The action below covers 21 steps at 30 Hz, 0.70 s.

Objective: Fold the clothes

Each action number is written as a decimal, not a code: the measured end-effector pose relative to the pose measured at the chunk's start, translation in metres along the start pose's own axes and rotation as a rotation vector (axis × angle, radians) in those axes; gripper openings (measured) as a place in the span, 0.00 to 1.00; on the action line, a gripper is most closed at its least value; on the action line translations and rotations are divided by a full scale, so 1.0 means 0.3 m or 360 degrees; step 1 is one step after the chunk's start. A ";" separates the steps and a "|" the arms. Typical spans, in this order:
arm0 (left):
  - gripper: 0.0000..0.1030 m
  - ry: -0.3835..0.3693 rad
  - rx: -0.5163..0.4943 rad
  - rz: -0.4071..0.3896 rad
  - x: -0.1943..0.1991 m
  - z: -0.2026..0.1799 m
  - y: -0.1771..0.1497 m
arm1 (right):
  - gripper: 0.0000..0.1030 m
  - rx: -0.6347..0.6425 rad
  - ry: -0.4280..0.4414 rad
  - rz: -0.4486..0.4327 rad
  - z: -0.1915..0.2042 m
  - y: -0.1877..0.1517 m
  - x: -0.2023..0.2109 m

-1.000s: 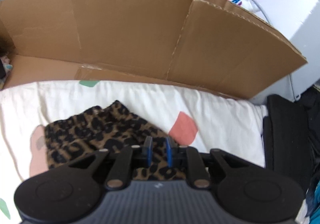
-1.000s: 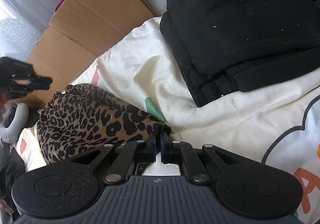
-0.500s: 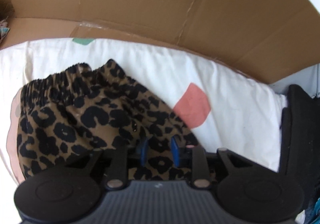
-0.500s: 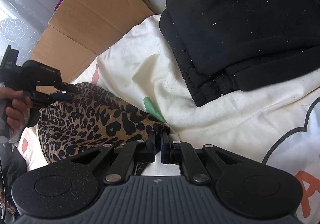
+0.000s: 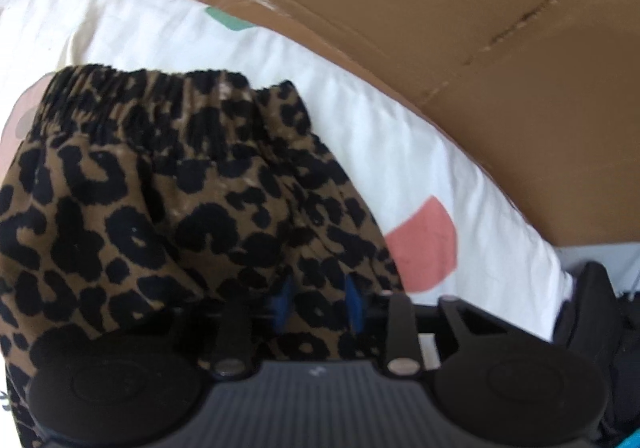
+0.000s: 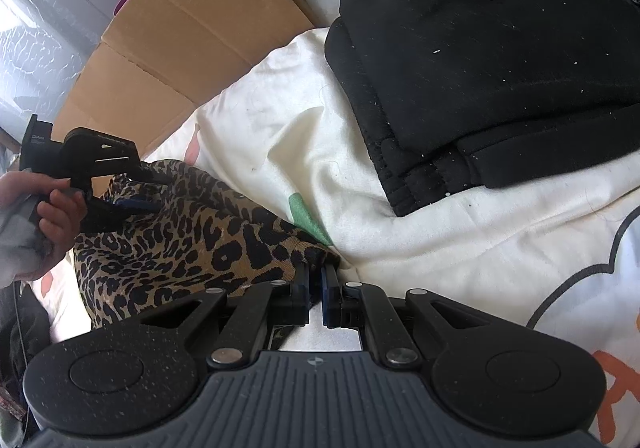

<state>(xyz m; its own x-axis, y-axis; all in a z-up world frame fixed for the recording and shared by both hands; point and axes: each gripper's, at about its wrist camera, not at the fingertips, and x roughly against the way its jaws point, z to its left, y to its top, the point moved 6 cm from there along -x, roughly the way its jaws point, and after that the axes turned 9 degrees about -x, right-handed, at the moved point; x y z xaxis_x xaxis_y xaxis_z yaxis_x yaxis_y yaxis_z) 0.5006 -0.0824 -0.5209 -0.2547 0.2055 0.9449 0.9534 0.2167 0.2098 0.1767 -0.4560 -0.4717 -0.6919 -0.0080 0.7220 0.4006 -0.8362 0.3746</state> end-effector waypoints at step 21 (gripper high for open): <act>0.15 -0.0003 0.0046 0.0077 -0.015 -0.044 0.025 | 0.04 0.0017 0.0011 0.0003 -0.002 0.000 0.004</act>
<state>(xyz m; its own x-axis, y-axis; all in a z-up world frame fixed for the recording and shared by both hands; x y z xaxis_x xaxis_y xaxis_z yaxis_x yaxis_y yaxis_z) 0.5111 -0.0944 -0.5203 -0.2089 0.2179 0.9533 0.9595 0.2340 0.1568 0.1755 -0.4563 -0.4712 -0.6952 -0.0134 0.7187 0.4082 -0.8303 0.3794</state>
